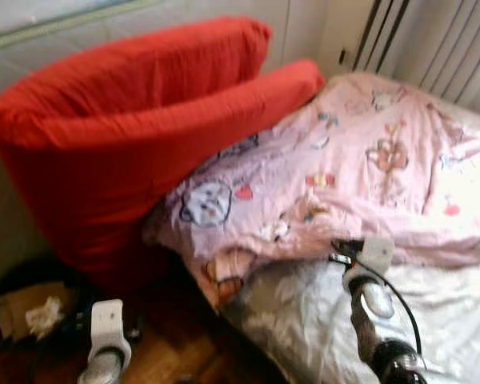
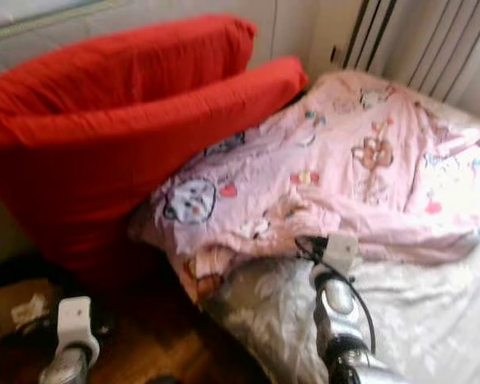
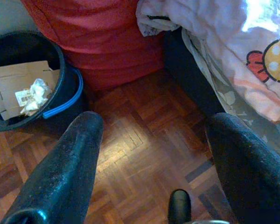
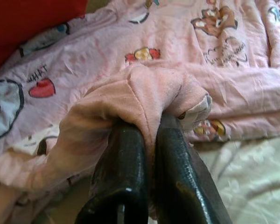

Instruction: Clean up the room

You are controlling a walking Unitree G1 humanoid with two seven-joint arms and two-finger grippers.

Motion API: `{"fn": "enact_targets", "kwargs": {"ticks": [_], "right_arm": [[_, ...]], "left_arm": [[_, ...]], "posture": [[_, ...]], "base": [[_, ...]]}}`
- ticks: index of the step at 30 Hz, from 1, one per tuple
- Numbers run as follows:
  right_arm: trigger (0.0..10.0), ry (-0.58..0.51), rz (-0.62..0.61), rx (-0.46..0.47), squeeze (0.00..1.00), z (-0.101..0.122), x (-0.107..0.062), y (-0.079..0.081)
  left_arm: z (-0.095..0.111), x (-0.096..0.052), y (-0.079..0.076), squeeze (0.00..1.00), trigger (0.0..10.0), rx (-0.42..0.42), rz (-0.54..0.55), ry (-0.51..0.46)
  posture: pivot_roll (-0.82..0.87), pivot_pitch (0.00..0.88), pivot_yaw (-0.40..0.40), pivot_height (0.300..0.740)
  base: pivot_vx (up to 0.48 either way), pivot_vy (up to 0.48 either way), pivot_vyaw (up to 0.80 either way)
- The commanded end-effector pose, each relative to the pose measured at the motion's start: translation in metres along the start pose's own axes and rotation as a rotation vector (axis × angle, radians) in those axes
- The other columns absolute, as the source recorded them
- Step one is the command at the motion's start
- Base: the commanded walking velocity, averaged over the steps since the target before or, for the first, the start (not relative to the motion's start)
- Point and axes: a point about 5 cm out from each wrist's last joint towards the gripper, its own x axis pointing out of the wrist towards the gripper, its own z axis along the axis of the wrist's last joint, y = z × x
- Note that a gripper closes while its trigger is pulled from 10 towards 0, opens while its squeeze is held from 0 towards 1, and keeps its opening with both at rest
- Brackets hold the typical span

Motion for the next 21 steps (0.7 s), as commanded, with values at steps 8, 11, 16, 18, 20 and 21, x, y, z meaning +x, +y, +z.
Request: {"fn": "enact_targets", "kwargs": {"ticks": [8, 11, 16, 18, 20, 21], "right_arm": [[10.0, -0.023, -0.005, 0.006, 0.0, 0.002, -0.001, -0.003], [10.0, -0.021, -0.006, 0.004, 0.0, 0.001, -0.001, -0.003], [10.0, -0.023, -0.016, 0.001, 0.0, 0.001, -0.001, -0.002], [10.0, -0.025, -0.018, 0.001, 0.0, 0.002, -0.001, -0.002], [10.0, -0.03, -0.017, 0.002, 0.0, 0.003, 0.0, -0.001], [10.0, -0.033, -0.017, 0.003, 0.0, 0.003, 0.0, -0.001]], "left_arm": [[-0.017, -0.007, -0.007, 0.0, 10.0, -0.004, -0.023, 0.064], [-0.018, -0.007, -0.006, 0.0, 10.0, -0.004, -0.026, 0.071], [-0.024, -0.01, -0.004, 0.0, 10.0, -0.002, -0.027, 0.095], [-0.026, -0.011, -0.003, 0.0, 10.0, -0.002, -0.027, 0.099], [-0.029, -0.012, -0.001, 0.0, 10.0, -0.001, -0.027, 0.112], [-0.03, -0.013, -0.001, 0.0, 10.0, -0.001, -0.026, 0.118]], "posture": [[0.12, 0.068, -0.034, 0.74], [0.12, 0.063, -0.033, 0.74], [0.13, 0.055, -0.029, 0.74], [0.13, 0.054, -0.029, 0.74], [0.13, 0.053, -0.029, 0.74], [0.13, 0.049, -0.028, 0.74]], "base": [[0.0, 0.0, 0.0], [0.0, 0.0, 0.0], [0.0, 0.0, 0.0], [0.0, 0.0, 0.0], [0.0, 0.0, 0.0], [0.0, 0.0, 0.0]]}}
